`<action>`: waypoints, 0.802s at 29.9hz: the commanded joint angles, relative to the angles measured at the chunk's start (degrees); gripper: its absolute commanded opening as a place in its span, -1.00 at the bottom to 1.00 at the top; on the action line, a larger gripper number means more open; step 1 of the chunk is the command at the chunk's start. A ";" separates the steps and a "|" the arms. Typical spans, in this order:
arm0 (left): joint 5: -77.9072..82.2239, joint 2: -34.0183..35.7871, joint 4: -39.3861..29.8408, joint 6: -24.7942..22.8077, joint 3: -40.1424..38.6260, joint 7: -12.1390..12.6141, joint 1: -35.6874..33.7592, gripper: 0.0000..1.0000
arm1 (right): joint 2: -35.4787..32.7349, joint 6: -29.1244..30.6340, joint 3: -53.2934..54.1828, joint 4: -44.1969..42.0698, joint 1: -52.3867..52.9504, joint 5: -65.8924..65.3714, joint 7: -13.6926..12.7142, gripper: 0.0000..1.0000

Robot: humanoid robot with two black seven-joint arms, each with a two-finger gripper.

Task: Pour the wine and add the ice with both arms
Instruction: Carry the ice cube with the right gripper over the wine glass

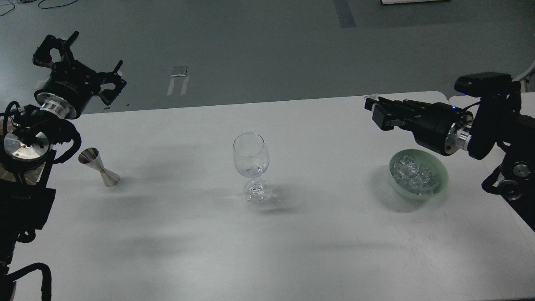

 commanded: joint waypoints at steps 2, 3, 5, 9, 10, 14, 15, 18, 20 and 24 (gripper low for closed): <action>-0.09 0.05 -0.13 -0.07 0.00 0.00 -0.37 0.96 | 9.42 0.03 -4.66 0.02 4.47 -0.26 -0.46 -1.00; -0.09 0.05 -0.13 -0.07 0.00 0.00 -0.37 0.96 | 9.44 0.03 -4.68 0.02 4.49 -0.26 -0.46 -1.00; -0.09 0.14 -0.13 -0.07 0.00 0.00 -0.37 0.96 | 10.93 0.03 -7.31 -0.16 5.98 -0.35 -0.46 -1.00; -0.09 0.23 -0.04 -0.07 0.00 0.00 -0.28 0.96 | 13.57 0.03 -10.65 -0.07 6.95 -0.26 -0.46 -1.00; -0.09 0.23 -0.04 -0.07 0.00 0.00 -0.28 0.96 | 13.66 0.03 -11.00 -0.07 6.95 -0.26 -0.46 -1.00; -0.09 0.32 0.04 0.01 -0.09 0.00 -0.28 0.96 | 13.75 0.03 -12.41 -0.07 7.47 -0.35 -0.46 -1.00; -0.09 0.32 0.13 -0.07 0.00 0.00 -0.37 0.96 | 13.75 0.03 -12.85 -0.16 8.00 -0.35 -0.46 -1.00; -0.09 0.32 0.04 -0.07 0.00 0.00 -0.28 0.96 | 13.75 0.03 -14.25 -0.59 9.14 -0.70 -0.55 -1.00; -0.09 0.32 0.13 -0.07 -0.09 0.00 -0.28 0.96 | 13.75 0.03 -14.70 -1.29 10.10 -0.70 -0.90 -1.00; -0.17 0.40 0.13 -0.07 -0.09 -0.09 -0.28 0.96 | 14.88 0.03 -14.96 -2.96 10.99 -0.70 -1.25 -1.00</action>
